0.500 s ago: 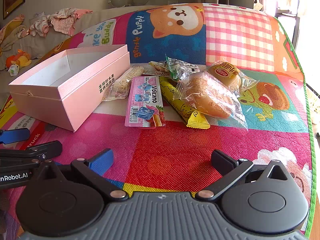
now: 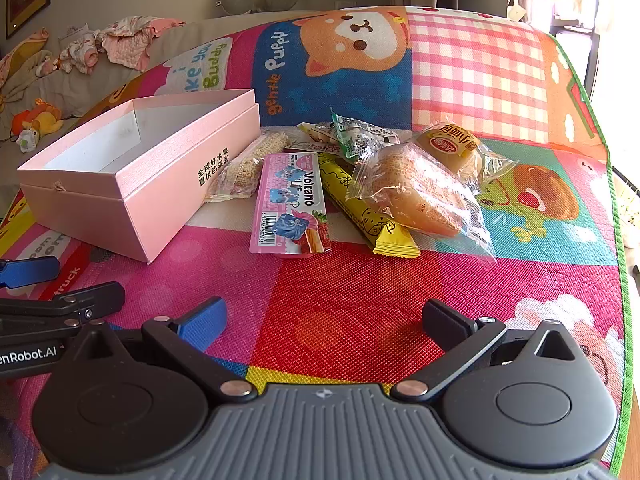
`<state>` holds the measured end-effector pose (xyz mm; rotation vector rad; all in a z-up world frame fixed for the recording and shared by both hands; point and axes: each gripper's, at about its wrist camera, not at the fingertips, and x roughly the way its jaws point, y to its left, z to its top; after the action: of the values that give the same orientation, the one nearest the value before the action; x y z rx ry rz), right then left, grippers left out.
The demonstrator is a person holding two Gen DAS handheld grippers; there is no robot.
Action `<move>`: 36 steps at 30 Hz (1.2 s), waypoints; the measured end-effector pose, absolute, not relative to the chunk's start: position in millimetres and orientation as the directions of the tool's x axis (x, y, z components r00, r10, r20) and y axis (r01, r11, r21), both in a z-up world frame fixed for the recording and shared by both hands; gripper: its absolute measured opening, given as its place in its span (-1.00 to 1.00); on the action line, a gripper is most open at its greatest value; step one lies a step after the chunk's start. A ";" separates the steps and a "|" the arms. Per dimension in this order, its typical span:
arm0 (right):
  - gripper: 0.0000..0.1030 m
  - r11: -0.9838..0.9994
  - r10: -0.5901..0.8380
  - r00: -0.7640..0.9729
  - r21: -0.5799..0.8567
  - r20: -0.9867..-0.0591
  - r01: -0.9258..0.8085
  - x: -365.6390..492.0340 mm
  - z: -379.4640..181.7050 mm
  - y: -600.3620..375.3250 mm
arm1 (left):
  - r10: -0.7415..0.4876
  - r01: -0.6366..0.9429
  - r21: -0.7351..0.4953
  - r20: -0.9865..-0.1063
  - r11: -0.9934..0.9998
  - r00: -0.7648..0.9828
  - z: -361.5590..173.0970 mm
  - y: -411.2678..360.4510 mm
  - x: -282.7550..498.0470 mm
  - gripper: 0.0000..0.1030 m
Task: Organize objects
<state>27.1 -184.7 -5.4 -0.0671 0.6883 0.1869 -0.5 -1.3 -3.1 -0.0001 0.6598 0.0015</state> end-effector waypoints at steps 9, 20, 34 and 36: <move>1.00 0.981 0.150 0.756 0.002 -0.637 -0.194 28.1 -6.4 -184.5 | 0.002 -0.002 0.002 -0.613 1.000 0.790 -3.5 -1.5 -0.5 0.65; 1.00 0.980 0.162 0.751 0.016 -0.640 -0.198 31.7 -6.4 -185.2 | -0.001 -0.002 -0.005 -0.613 1.000 0.790 -5.6 -0.9 -1.5 0.65; 1.00 0.999 0.045 0.717 0.015 -0.695 -0.049 37.7 -0.8 -172.2 | -0.003 -0.001 -0.006 -0.616 1.000 0.788 -6.4 -0.2 0.3 0.65; 1.00 0.999 0.035 0.721 0.017 -0.692 -0.032 40.6 -1.2 -171.3 | -0.013 0.001 -0.019 -0.617 1.000 0.787 -4.9 0.8 0.9 0.63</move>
<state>40.6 -171.3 -1.2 0.0044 0.7652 0.0371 0.9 0.8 -4.9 -0.0183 0.6647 -0.0073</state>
